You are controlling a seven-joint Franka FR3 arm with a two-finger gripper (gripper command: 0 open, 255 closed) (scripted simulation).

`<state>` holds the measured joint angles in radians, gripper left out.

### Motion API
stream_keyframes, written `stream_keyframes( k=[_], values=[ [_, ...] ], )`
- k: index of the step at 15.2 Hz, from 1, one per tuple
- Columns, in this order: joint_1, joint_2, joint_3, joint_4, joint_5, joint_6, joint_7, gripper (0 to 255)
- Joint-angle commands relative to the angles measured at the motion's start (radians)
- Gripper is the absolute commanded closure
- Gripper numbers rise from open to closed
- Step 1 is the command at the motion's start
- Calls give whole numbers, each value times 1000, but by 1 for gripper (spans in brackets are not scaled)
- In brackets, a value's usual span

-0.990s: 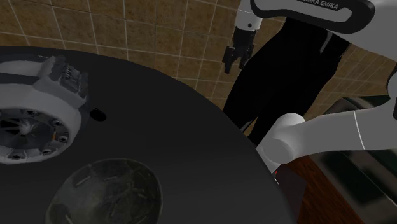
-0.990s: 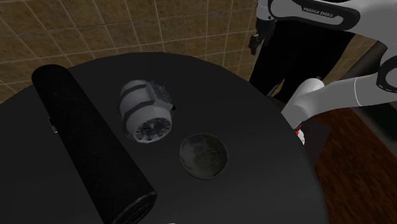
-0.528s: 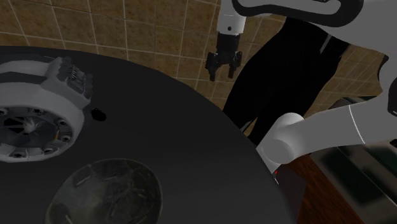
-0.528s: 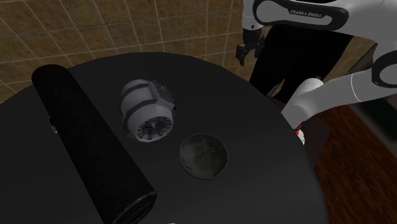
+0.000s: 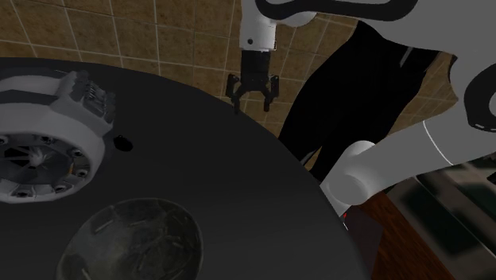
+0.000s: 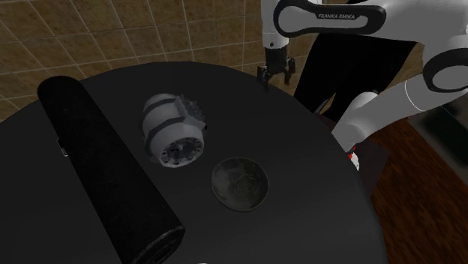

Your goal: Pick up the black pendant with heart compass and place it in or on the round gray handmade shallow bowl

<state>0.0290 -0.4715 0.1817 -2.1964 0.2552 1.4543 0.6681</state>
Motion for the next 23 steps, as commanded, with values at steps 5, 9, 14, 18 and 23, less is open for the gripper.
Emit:
stream_keyframes(
  k=[5, 9, 14, 18, 23],
  values=[
    [15, 172, 74, 118, 136, 24, 225, 0],
    [27, 296, 113, 201, 211, 61, 360, 0],
    [49, 462, 148, 323, 287, 116, 519, 0],
    [72, 601, 166, 437, 336, 162, 638, 0],
    [107, 782, 178, 602, 386, 215, 778, 0]
  ],
)
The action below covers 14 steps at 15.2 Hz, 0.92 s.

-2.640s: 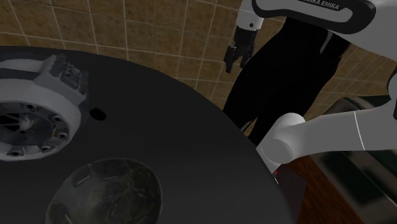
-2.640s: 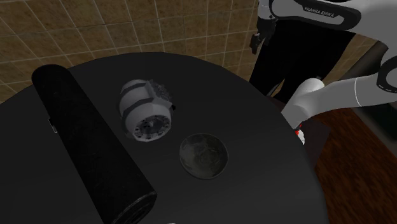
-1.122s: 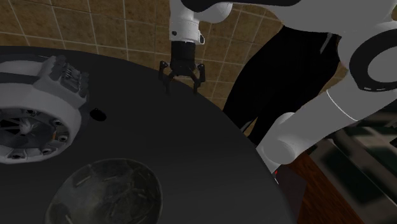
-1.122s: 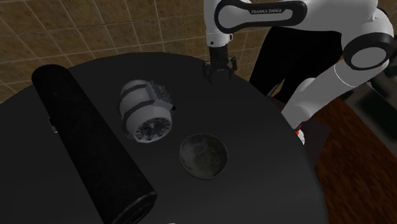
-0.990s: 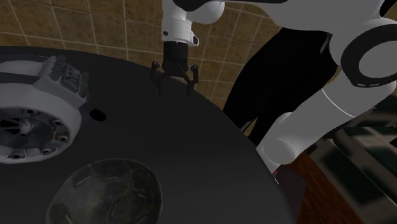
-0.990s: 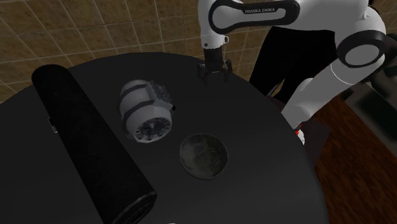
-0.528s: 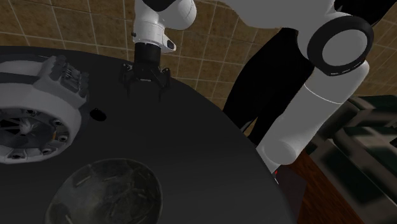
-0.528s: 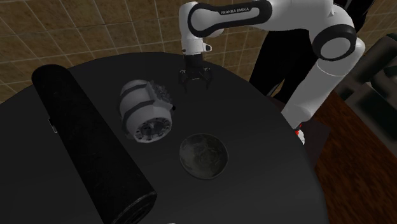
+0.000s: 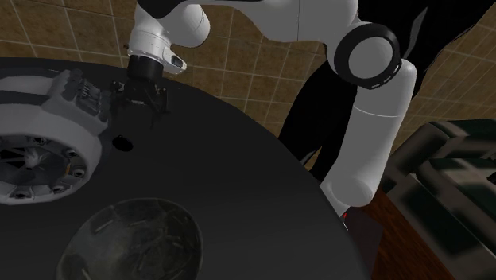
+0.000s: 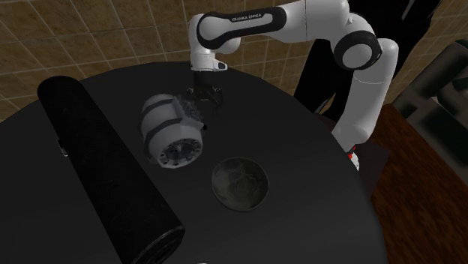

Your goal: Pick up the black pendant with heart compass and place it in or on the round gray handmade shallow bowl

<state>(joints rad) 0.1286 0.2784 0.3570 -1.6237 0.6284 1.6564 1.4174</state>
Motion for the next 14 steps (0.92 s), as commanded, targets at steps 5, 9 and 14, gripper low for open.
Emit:
stream_keyframes(
  k=[5, 9, 14],
  values=[
    [26, 39, 11, -6, 23, 64, 29, 0],
    [40, 38, 18, -43, 31, 106, 23, 0],
    [40, 38, 18, -43, 31, 106, 23, 0]
  ],
)
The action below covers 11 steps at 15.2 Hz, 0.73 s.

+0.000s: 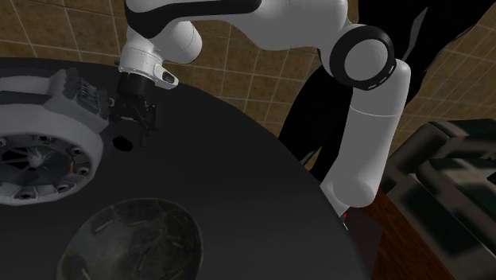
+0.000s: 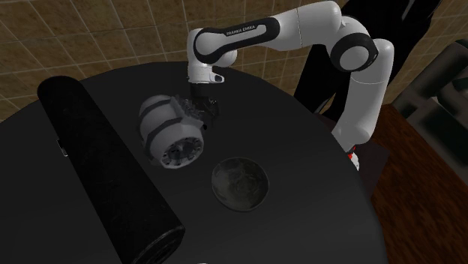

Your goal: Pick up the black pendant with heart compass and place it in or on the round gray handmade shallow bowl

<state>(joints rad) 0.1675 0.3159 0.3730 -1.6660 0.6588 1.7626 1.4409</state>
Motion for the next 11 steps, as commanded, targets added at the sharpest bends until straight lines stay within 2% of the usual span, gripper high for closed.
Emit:
stream_keyframes(
  k=[1, 2, 3, 11],
  values=[
    [2, 0, 2, 0, 1, 0, -1, 0],
    [2, 0, 2, 0, 1, 0, -1, 0],
    [2, 2, 2, 1, 0, 0, 0, 255],
    [2, 2, 2, 1, 0, 0, 0, 255]
  ],
)
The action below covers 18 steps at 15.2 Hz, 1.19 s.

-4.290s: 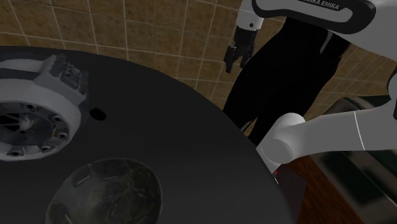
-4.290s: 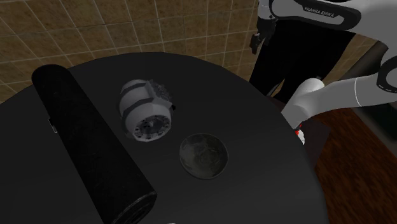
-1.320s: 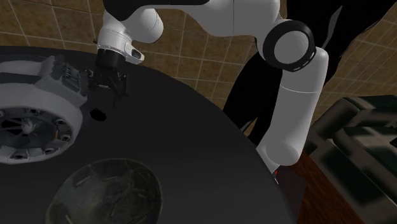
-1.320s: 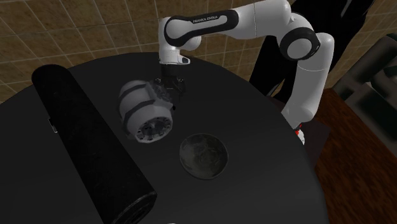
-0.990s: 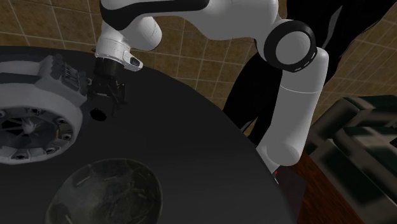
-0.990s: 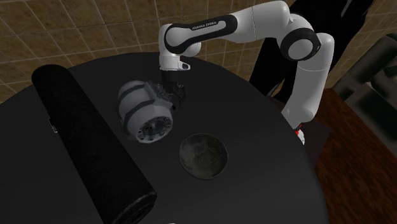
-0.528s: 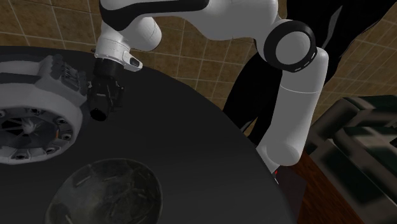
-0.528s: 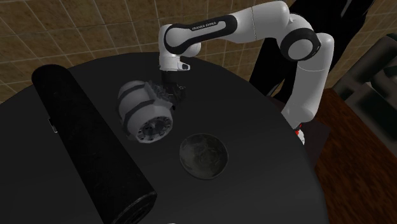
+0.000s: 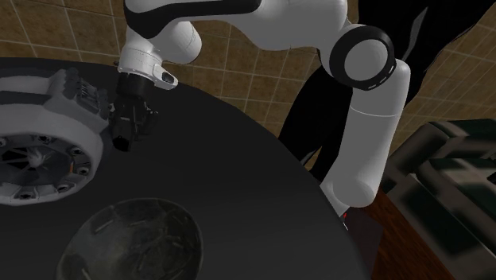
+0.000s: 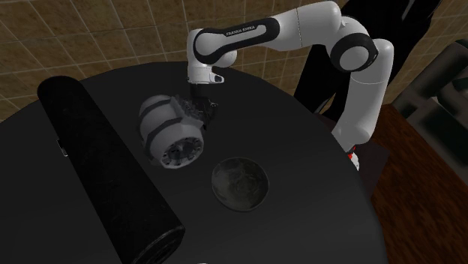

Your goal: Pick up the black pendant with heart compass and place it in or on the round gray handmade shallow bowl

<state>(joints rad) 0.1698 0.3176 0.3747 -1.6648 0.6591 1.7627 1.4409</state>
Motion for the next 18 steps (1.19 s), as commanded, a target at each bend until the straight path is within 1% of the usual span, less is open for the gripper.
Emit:
stream_keyframes(
  k=[1, 18],
  values=[
    [-1, -1, 0, -2, 0, 0, -1, 255],
    [-9, -31, 4, 170, -4, -162, 119, 255]
  ],
)
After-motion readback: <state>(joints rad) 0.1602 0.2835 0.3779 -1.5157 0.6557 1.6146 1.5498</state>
